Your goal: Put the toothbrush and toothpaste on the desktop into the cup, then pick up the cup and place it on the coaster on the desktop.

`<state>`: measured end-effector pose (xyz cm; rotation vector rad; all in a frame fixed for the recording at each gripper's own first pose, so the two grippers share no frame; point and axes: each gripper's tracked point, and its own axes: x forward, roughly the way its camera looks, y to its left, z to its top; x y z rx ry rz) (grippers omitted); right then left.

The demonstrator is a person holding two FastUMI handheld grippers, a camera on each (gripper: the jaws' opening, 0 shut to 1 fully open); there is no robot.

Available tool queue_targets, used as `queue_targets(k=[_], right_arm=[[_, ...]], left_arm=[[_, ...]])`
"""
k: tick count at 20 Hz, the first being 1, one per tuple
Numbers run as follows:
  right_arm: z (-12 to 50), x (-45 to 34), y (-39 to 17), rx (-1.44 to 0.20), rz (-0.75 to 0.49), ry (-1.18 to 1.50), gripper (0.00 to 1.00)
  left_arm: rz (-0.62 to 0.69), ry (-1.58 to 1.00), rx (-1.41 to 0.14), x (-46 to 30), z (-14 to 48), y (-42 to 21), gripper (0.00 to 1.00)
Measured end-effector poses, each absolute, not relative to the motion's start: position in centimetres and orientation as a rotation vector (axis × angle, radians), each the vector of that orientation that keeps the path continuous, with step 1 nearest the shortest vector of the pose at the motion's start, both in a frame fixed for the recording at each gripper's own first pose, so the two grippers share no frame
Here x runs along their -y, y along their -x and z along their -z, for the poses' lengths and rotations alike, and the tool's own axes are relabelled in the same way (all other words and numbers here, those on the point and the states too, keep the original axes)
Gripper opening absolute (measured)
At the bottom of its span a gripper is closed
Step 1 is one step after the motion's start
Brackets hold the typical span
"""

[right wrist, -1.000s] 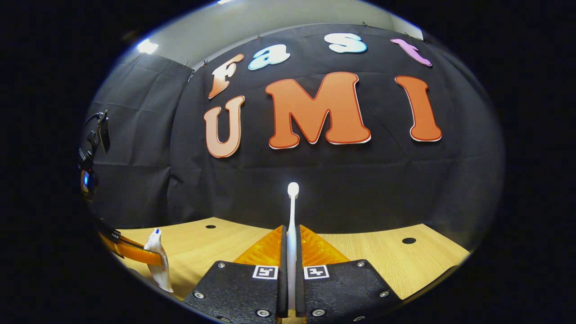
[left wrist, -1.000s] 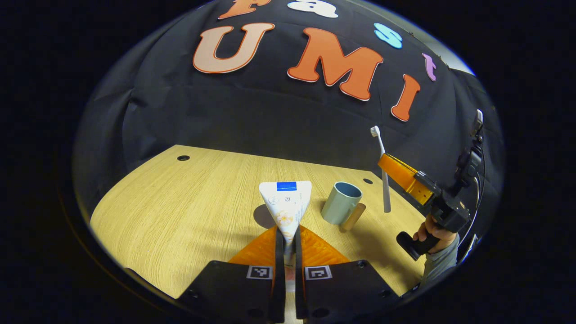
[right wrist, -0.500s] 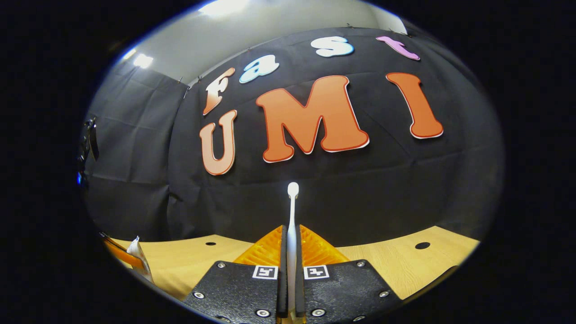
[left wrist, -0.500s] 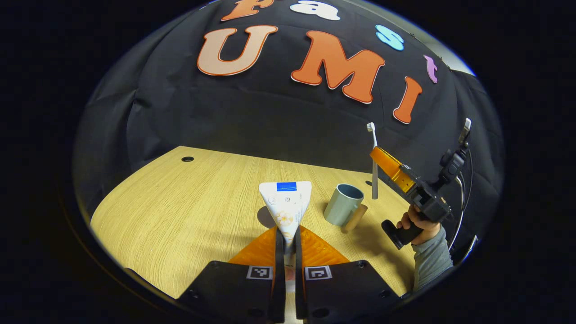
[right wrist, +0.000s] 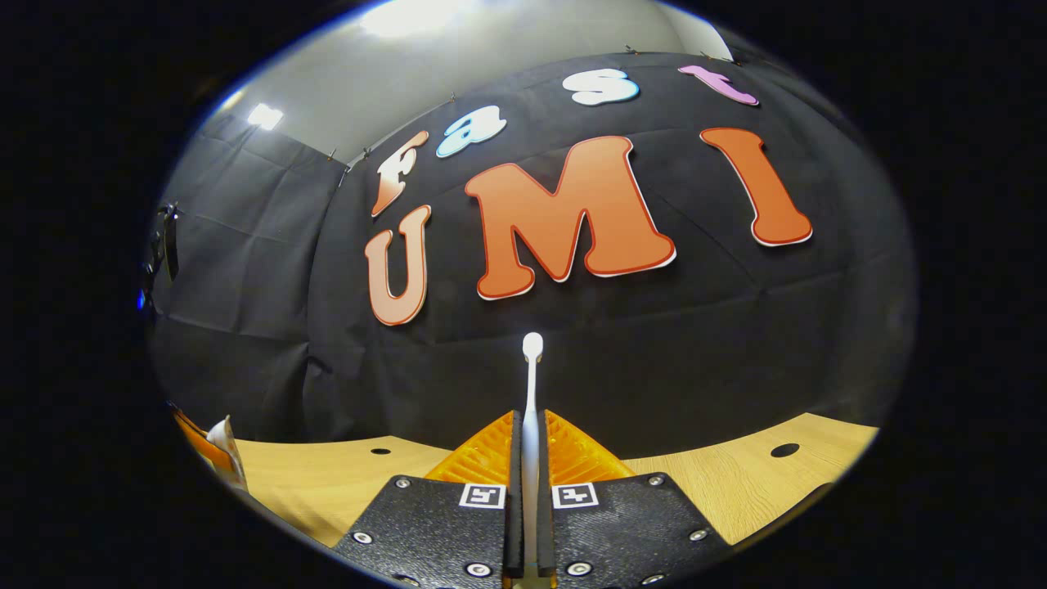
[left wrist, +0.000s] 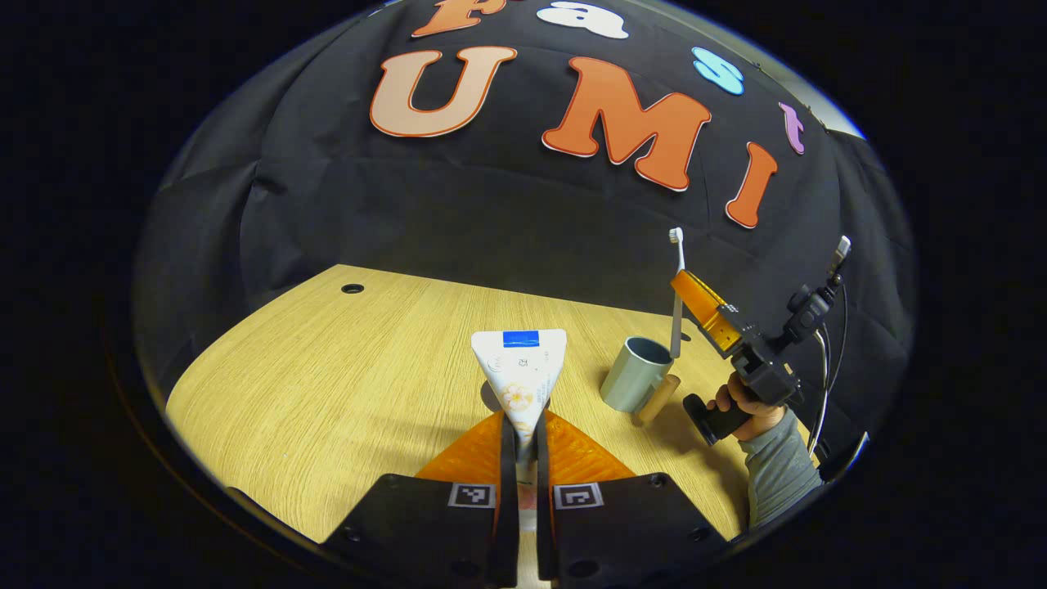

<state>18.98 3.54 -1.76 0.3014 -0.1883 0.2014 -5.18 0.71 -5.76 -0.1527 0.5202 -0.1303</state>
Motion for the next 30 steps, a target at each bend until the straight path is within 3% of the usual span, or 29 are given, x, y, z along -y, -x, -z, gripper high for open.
queue_targets(k=[16, 30], right_arm=[[6.7, -4.9, -20.1, 0.078, -0.214, -0.235, 0.07], [8.3, -5.6, -17.4, -0.050, -0.248, -0.128, 0.16]], left_arm=[[0.141, 0.135, -0.512, 0.6, 5.1, 4.7, 0.12], [0.195, 0.126, -0.486, 3.4, 4.3, 3.4, 0.12]])
